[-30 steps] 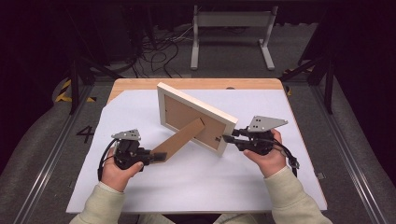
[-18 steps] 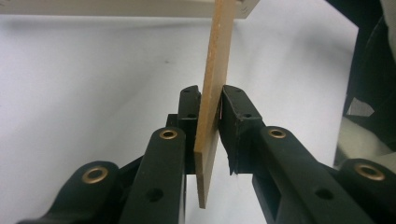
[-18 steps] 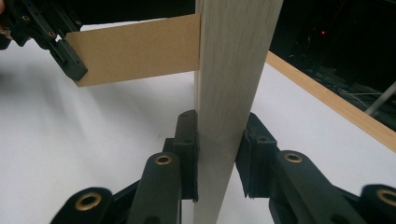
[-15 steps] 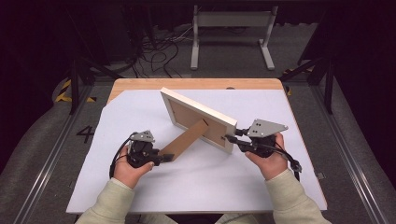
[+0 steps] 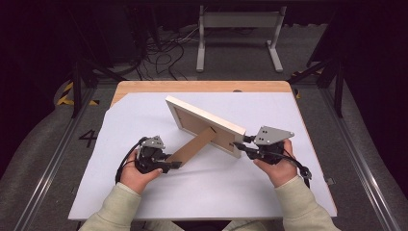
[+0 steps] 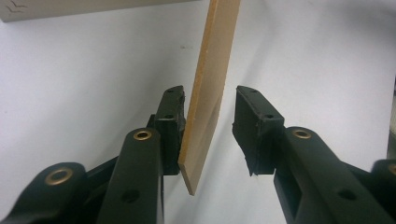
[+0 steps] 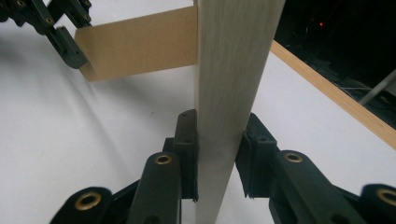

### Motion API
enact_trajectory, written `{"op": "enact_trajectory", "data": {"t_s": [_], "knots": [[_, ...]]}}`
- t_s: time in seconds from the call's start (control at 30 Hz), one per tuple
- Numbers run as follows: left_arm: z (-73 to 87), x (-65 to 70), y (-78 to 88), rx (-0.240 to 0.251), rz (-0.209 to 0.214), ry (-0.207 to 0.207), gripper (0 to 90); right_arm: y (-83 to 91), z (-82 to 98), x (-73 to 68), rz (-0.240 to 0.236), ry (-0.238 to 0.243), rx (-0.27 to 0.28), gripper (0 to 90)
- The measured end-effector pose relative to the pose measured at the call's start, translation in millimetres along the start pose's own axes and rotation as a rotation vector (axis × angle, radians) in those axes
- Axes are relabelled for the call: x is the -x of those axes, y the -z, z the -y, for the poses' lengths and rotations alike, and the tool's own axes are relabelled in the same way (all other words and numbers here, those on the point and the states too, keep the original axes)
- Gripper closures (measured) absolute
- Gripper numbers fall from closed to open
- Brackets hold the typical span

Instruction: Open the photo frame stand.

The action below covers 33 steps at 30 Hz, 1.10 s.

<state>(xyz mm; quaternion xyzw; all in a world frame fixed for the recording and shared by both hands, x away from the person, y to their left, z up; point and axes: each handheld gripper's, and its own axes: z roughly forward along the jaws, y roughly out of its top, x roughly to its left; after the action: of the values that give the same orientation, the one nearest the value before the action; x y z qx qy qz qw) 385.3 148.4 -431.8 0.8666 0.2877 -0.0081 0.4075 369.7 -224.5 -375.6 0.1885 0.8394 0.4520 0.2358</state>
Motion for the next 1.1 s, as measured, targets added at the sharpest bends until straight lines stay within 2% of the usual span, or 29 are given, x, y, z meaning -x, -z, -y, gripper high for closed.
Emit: {"op": "enact_trajectory", "data": {"t_s": [0.23, 0.33, 0.4, 0.47, 0.63, 0.8, 0.97, 1.0, 1.03, 1.07, 1.1], "knots": [[2.7, -1.5, -2.3, -0.027, 0.007, 0.003, 56.5, 0.7, -1.0, -4.3, -0.028, 0.022, -0.005, 70.4], [4.4, -2.2, -2.3, -0.033, 0.011, 0.009, 56.0, 1.5, -1.3, -6.0, -0.059, 0.012, -0.005, 68.1], [5.2, -3.7, -1.4, -0.026, 0.022, 0.016, 56.1, 0.8, -0.6, -6.7, -0.109, -0.012, -0.007, 65.3], [5.5, -3.7, -0.9, -0.022, 0.026, 0.020, 56.2, 1.2, -0.1, -7.2, -0.104, -0.002, -0.006, 66.0], [5.4, -3.2, -0.2, -0.015, 0.027, 0.017, 55.1, 4.6, 0.9, -5.6, -0.115, -0.017, -0.001, 64.6], [5.2, -3.9, 4.5, 0.017, 0.018, 0.021, 52.6, 7.9, -0.2, -4.3, -0.124, -0.035, 0.010, 57.4], [2.5, -4.5, 22.8, 0.116, -0.022, 0.000, 52.7, 19.9, 1.2, 1.9, -0.123, -0.046, 0.031, 56.6], [2.5, -4.5, 22.8, 0.116, -0.022, 0.000, 52.6, 22.3, 2.0, 2.8, -0.126, -0.045, 0.032, 56.7], [0.8, -4.6, 29.4, 0.141, -0.055, -0.023, 52.0, 25.1, 3.1, 3.4, -0.130, -0.047, 0.035, 57.6], [0.9, -5.2, 32.3, 0.156, -0.065, -0.033, 51.3, 26.9, 3.6, 4.1, -0.130, -0.044, 0.035, 58.1], [1.7, -5.6, 35.1, 0.170, -0.068, -0.024, 50.1, 29.1, 4.4, 5.1, -0.131, -0.045, 0.035, 58.5]]}}
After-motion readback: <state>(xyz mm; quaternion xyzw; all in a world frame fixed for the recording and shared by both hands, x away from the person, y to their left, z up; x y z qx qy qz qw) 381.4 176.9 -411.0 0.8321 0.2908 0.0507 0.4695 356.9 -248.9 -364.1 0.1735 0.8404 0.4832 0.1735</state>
